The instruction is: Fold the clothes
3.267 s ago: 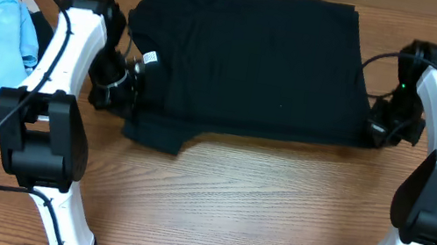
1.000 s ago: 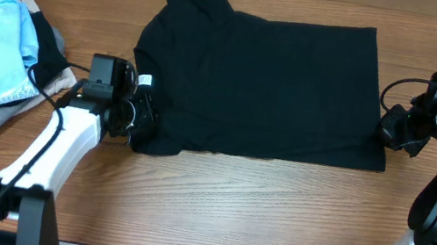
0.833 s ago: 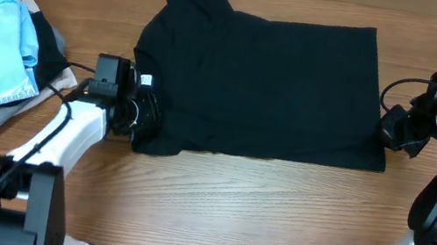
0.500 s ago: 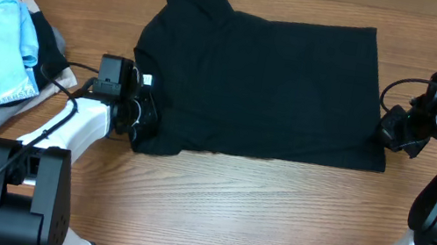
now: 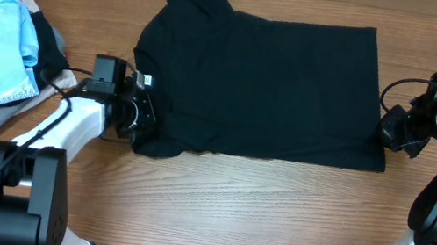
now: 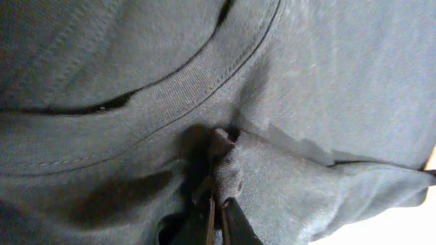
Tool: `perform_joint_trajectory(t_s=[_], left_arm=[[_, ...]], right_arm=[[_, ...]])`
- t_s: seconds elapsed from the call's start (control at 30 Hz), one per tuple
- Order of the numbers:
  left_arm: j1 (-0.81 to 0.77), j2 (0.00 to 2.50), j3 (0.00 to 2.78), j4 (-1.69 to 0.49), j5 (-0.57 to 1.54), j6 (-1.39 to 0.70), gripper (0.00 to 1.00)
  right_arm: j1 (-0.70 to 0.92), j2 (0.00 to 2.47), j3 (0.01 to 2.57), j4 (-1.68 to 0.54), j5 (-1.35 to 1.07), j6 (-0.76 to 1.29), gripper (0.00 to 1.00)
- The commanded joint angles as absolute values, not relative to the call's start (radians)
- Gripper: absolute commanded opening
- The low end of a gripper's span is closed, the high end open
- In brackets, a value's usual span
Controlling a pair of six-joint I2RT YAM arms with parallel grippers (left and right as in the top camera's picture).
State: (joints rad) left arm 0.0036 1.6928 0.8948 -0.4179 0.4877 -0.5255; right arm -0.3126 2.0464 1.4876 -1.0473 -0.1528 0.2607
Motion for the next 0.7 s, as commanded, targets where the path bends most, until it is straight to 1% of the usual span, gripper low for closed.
perform_joint_trajectory(t_s=[0.0, 0.1, 0.33, 0.67], left_arm=[[0.051, 1.604, 0.952, -0.41, 0.563, -0.532, 0.04], [0.078, 1.562, 0.977, -0.385, 0.578, -0.532, 0.04], [0.079, 1.552, 0.98, -0.286, 0.619, -0.566, 0.04], [0.078, 1.561, 0.979, -0.287, 0.353, -0.565, 0.05]], right_arm=[[-0.315, 2.005, 1.512, -1.041, -0.159, 0.254, 0.04], [-0.315, 2.005, 1.512, -1.024, -0.159, 0.254, 0.04], [-0.315, 2.005, 1.512, -0.992, -0.16, 0.254, 0.04], [-0.311, 2.004, 1.573, -0.973, -0.215, 0.254, 0.04]])
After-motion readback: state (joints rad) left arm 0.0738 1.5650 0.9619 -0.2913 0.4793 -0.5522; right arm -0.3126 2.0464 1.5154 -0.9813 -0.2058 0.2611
